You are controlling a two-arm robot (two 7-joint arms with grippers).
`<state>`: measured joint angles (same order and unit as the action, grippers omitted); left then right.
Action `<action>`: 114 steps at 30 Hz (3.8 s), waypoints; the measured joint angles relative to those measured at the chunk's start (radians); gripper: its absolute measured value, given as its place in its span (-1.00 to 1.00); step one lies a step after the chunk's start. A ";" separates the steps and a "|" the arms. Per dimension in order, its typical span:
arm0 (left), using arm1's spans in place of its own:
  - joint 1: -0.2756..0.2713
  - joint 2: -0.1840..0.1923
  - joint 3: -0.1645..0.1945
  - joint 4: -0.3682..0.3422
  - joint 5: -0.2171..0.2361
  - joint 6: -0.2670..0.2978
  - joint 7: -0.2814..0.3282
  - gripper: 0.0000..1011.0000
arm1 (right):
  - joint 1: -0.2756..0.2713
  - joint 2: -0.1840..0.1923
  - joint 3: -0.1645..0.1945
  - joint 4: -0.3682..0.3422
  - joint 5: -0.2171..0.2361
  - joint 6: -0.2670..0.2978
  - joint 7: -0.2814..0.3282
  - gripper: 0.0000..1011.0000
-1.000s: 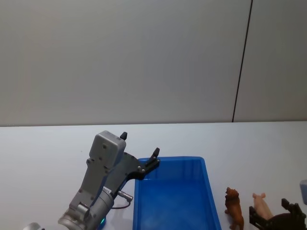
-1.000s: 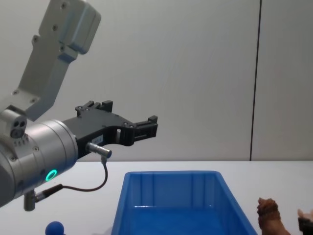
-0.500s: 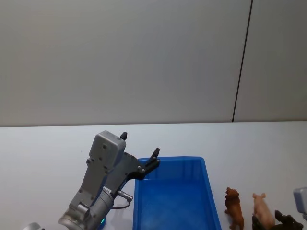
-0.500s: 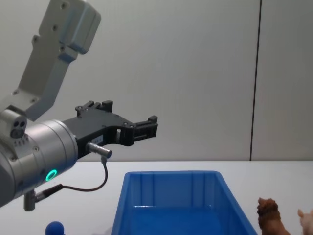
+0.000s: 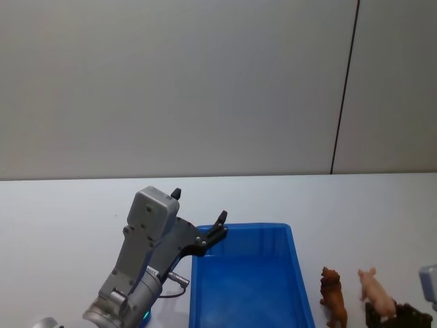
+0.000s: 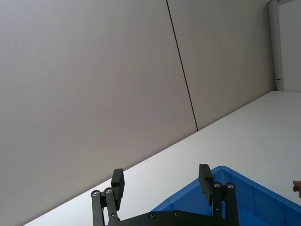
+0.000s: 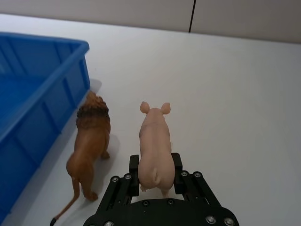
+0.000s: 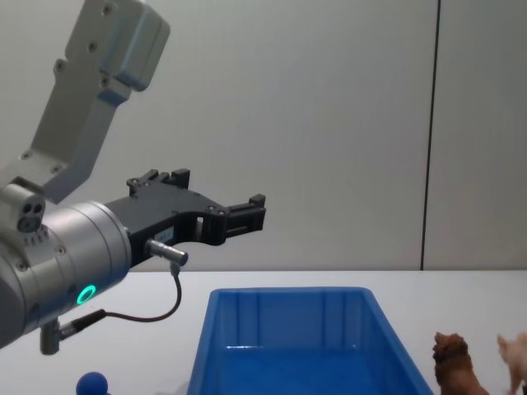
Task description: Pick up the two dolls from the table and place them into the box.
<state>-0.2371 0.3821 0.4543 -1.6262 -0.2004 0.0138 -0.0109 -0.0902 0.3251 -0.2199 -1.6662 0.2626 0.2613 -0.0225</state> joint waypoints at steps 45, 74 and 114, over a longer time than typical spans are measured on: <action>0.000 0.000 0.000 0.000 0.000 0.000 0.000 0.98 | 0.225 -0.133 -0.069 0.040 -0.075 -0.003 0.361 -0.23; 0.000 0.000 0.000 0.000 0.000 0.000 0.000 0.98 | 0.234 -0.134 -0.071 0.033 -0.093 0.019 0.311 0.98; 0.000 0.000 0.000 0.000 0.000 0.000 0.000 0.98 | 0.022 -0.017 -0.011 -0.104 -0.049 0.058 0.071 0.98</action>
<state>-0.2372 0.3821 0.4542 -1.6262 -0.2004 0.0138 -0.0109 -0.0685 0.3082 -0.2307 -1.7703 0.2136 0.3193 0.0487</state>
